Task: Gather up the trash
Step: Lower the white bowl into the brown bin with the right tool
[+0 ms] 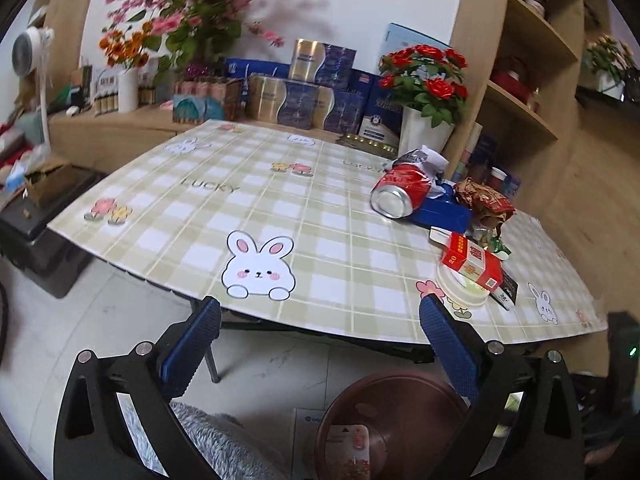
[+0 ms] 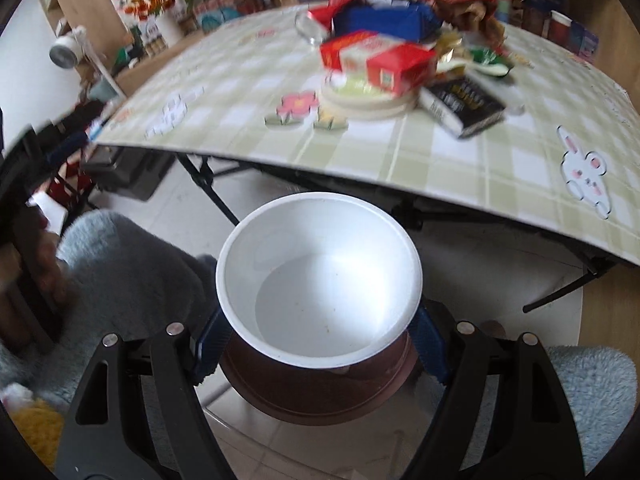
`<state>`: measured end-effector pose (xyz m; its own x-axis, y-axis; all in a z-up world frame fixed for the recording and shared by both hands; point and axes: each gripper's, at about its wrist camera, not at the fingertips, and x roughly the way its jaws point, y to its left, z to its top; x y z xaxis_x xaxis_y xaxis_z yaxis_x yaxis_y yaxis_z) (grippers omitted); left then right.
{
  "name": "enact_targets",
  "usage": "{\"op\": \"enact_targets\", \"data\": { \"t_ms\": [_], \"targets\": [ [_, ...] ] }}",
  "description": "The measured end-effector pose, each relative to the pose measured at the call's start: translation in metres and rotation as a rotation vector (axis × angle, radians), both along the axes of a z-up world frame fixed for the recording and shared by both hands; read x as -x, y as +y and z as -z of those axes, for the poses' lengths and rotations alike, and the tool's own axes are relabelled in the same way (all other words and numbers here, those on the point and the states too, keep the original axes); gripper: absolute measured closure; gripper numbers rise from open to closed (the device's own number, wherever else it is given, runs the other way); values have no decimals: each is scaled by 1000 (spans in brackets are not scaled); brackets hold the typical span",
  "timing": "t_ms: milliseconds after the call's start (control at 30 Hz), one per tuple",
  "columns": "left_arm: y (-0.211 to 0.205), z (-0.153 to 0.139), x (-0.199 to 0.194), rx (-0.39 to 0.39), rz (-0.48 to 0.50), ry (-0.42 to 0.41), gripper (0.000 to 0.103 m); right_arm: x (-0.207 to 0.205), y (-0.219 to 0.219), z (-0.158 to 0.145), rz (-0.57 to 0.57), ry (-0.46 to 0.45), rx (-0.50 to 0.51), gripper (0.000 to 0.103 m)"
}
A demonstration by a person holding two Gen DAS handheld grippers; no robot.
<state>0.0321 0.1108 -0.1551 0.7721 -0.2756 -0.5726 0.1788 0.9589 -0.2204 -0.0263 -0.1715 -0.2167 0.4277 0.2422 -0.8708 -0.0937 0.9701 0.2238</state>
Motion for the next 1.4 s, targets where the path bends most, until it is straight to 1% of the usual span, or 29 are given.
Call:
{"op": "enact_targets", "data": {
  "t_ms": [67, 200, 300, 433, 567, 733, 767, 900, 1000, 1100, 1233, 1300, 1400],
  "targets": [
    [0, 1, 1, -5, 0, 6, 6, 1, -1, 8, 10, 17, -12, 25],
    [-3, 5, 0, -14, 12, 19, 6, 2, -12, 29, 81, 37, -84, 25],
    [-4, 5, 0, -13, 13, 15, 6, 0, -20, 45, 129, 91, -90, 25],
    [-3, 6, -1, -9, 13, 19, 6, 2, -17, 44, 117, 85, -97, 25],
    [-2, 9, -5, -3, 8, 36, 6, 2, -12, 42, 95, 72, -93, 19],
    [-2, 9, -4, -4, 6, 34, 6, 0, -19, 36, 124, 57, -101, 16],
    [-2, 9, -4, -4, 5, 35, 6, 0, -21, 35, 134, 52, -103, 14],
    [-2, 9, -4, -7, 11, 40, 6, 3, -30, 23, 166, -4, -117, 6],
    [-3, 9, -5, -11, 14, 44, 6, 4, -32, 14, 185, -53, -98, 6],
    [-4, 10, -6, -15, 16, 51, 6, 5, -37, 2, 205, -125, -69, 6],
    [-5, 11, -7, -22, 16, 56, 6, 7, -48, -14, 257, -209, -20, 6],
    [-5, 12, -8, -25, 17, 61, 6, 5, -54, -17, 273, -230, -17, 6],
    [-7, 13, -8, -31, 18, 67, 6, 4, -66, -21, 288, -247, -46, 6]
  ]
}}
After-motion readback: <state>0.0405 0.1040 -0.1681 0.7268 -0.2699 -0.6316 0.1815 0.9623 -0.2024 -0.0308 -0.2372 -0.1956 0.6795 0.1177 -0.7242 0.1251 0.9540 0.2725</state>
